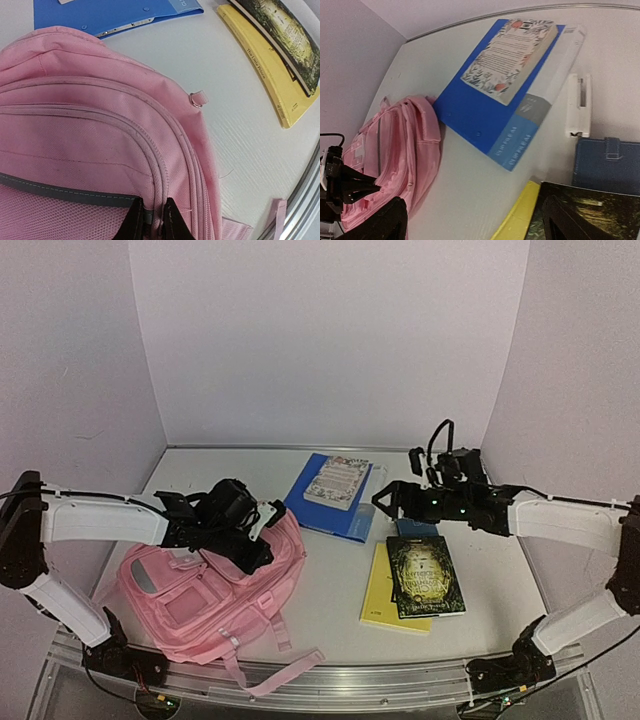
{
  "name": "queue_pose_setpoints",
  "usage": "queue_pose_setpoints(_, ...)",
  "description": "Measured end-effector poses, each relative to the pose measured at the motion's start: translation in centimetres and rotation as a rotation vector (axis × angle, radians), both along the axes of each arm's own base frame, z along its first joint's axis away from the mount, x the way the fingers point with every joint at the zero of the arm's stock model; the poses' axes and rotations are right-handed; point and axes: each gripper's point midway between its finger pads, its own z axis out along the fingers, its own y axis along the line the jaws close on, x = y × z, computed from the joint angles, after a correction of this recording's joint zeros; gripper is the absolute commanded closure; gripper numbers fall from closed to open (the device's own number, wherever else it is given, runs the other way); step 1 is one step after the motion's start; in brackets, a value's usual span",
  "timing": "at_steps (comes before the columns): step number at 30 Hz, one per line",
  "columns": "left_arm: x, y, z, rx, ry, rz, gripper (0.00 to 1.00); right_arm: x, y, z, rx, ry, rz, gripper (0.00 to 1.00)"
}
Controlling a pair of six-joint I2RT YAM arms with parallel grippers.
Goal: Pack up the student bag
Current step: Adjust the student bag at the center of the board.
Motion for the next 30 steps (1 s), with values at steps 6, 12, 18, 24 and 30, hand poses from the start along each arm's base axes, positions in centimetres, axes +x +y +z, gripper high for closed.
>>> queue_pose_setpoints(6,-0.8,-0.8,3.2,-0.141,0.056,0.068,0.32,-1.1,6.9,-1.0,0.053,0.045,0.128,0.16)
queue_pose_setpoints(12,2.6,2.2,5.2,-0.234,0.128,0.314,0.22,-1.2,12.3,-4.9,0.037,0.121,0.215,0.23)
queue_pose_setpoints(18,4.9,8.6,4.7,-0.265,0.215,0.611,0.09,-0.6,16.5,-7.8,0.022,0.155,0.268,0.35)
queue_pose_setpoints(24,4.6,14.8,4.7,-0.349,0.265,0.825,0.01,0.4,19.2,-10.7,0.02,0.185,0.303,0.57)
queue_pose_setpoints(30,3.0,16.2,1.8,-0.352,0.363,0.899,0.0,0.1,21.0,-11.7,0.024,0.193,0.344,1.0)
